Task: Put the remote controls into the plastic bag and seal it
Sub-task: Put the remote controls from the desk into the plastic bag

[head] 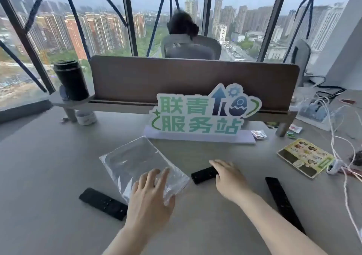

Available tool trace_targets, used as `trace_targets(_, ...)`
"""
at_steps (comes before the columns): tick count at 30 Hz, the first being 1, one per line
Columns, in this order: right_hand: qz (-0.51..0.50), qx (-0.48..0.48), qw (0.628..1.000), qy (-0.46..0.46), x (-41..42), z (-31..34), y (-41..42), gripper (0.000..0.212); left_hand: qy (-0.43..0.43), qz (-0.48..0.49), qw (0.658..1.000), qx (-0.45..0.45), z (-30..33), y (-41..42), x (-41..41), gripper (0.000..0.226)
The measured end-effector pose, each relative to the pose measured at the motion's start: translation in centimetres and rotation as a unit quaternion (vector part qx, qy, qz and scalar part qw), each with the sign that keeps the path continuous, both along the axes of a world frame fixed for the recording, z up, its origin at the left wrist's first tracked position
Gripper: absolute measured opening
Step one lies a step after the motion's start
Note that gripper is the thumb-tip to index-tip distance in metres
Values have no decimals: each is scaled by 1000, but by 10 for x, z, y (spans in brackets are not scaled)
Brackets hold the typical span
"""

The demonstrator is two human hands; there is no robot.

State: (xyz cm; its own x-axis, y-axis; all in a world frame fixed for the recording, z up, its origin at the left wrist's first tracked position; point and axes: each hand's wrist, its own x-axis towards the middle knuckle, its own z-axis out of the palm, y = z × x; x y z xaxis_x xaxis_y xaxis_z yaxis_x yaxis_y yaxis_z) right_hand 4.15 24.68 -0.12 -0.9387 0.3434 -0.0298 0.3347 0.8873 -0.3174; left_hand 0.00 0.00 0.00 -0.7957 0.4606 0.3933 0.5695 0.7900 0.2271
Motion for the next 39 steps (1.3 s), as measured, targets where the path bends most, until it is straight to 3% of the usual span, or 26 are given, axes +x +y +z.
trace_targets(3,7,61,996,-59,-5,-23,3,64,39,-2,999,-35,-26,-14,3,57)
trace_targets(7,-5,94,988,-118,-6,-36,2,64,56,4,997,-45,-47,-29,3,14)
trace_targets(11,-22,148,984,-95,17,-28,-8,49,24,-2,998,-56,-40,-33,16,17)
trace_targets(13,-29,151,984,-86,41,-23,-15,40,2,-17,999,-35,-33,-34,27,9)
trace_targets(15,-71,80,992,-65,68,-16,-19,37,-11,-27,1000,9,-27,-33,35,17)
trace_targets(17,-118,-57,991,12,99,-4,-24,28,-30,-44,998,39,-22,-30,42,30)
trace_targets(19,-120,-202,969,83,127,11,-28,18,-30,-54,996,68,-16,-21,50,34)
trace_targets(20,-102,-243,962,75,140,17,-33,14,-30,-57,995,74,-13,-16,55,34)
trace_targets(23,-45,-240,969,-20,161,30,-56,22,-44,-68,993,81,-8,2,74,32)
trace_targets(26,-53,-245,968,7,149,22,-78,17,-69,-75,991,88,-5,17,92,27)
trace_targets(28,-59,-329,940,71,137,14,-91,7,-81,-71,990,95,-4,19,102,23)
trace_targets(30,-80,-451,880,126,129,2,-98,25,-87,-59,989,108,-6,17,106,24)
trace_targets(32,-135,-496,841,171,133,-9,-94,23,-80,-51,989,113,-9,13,106,26)
trace_targets(36,-253,-430,835,233,156,-17,-53,28,-91,-56,988,115,-12,7,105,27)
trace_targets(39,-337,-221,889,219,180,-16,-8,26,-98,-58,986,123,-13,5,107,30)
